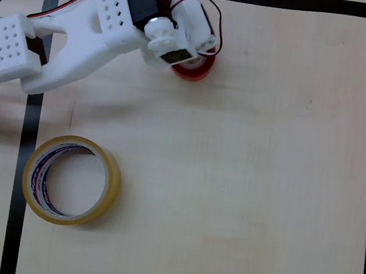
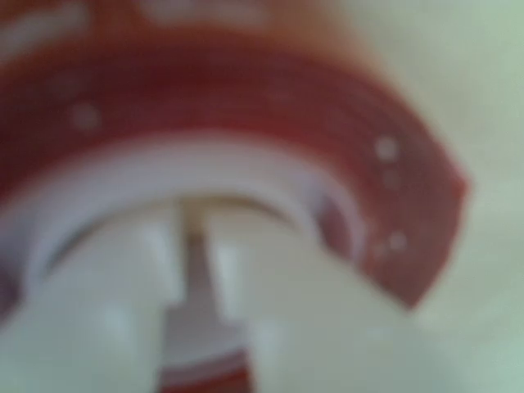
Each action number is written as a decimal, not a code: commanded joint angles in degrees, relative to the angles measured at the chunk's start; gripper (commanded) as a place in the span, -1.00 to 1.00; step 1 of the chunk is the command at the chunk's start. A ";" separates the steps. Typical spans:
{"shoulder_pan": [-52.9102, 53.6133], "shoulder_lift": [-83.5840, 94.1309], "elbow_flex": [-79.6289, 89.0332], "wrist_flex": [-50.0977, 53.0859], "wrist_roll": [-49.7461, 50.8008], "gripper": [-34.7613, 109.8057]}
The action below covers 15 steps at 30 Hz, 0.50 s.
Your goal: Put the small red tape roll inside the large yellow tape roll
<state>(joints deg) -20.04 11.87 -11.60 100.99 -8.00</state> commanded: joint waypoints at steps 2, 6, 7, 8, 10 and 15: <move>0.35 9.93 -2.20 2.55 0.62 -0.52; -0.44 13.36 -0.09 2.72 0.62 -0.52; -0.62 15.12 1.85 2.72 0.62 -0.52; -0.62 16.87 3.78 2.72 0.88 -0.52; -0.18 20.74 8.09 2.72 1.58 -0.52; 0.88 32.96 19.95 2.64 2.64 -0.52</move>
<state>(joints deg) -19.78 27.42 3.69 102.83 -6.15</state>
